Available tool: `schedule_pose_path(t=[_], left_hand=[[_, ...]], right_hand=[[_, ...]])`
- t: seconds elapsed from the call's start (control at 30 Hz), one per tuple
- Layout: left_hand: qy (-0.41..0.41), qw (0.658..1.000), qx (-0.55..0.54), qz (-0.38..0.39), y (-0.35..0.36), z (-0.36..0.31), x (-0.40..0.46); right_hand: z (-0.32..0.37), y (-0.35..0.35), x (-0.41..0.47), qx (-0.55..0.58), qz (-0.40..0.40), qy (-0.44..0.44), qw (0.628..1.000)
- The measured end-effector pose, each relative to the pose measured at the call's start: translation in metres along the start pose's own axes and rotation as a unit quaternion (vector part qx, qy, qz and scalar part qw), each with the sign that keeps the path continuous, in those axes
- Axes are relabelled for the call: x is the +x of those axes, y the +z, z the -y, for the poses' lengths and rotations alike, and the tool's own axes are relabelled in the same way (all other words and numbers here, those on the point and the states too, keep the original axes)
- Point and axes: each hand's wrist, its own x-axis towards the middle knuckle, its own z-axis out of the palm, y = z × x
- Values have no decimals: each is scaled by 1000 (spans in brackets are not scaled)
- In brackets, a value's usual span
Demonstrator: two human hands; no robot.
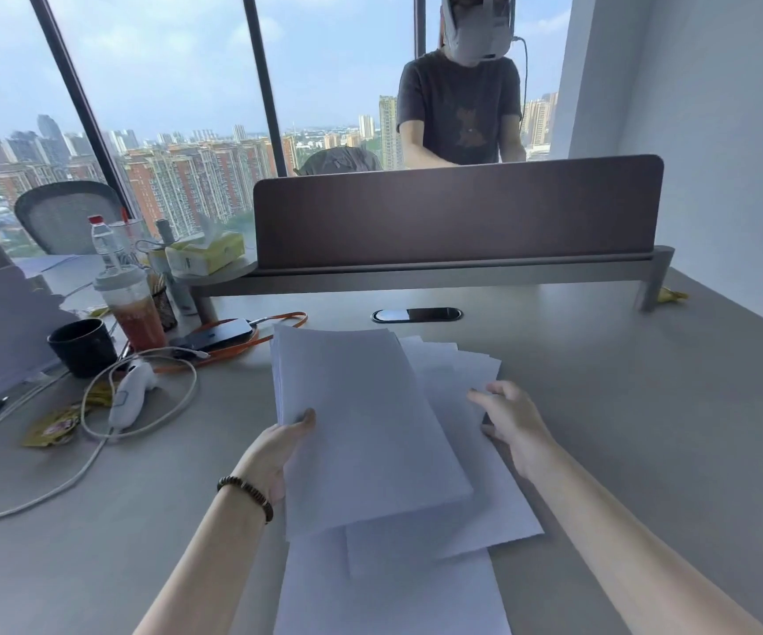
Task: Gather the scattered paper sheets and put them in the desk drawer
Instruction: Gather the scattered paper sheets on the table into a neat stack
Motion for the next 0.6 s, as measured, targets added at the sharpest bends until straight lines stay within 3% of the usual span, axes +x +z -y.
schedule_pose_path(t=[0.23, 0.43, 0.6], left_hand=[[-3, 1000, 14, -10, 1, 4, -2], [2, 1000, -1, -1, 5, 8, -3], [27, 999, -22, -14, -2, 7, -1]], right_hand=[[2, 2, -1, 107, 45, 33, 993], [-4, 5, -2, -67, 76, -4, 995], [-19, 9, 10, -106, 42, -29, 993]])
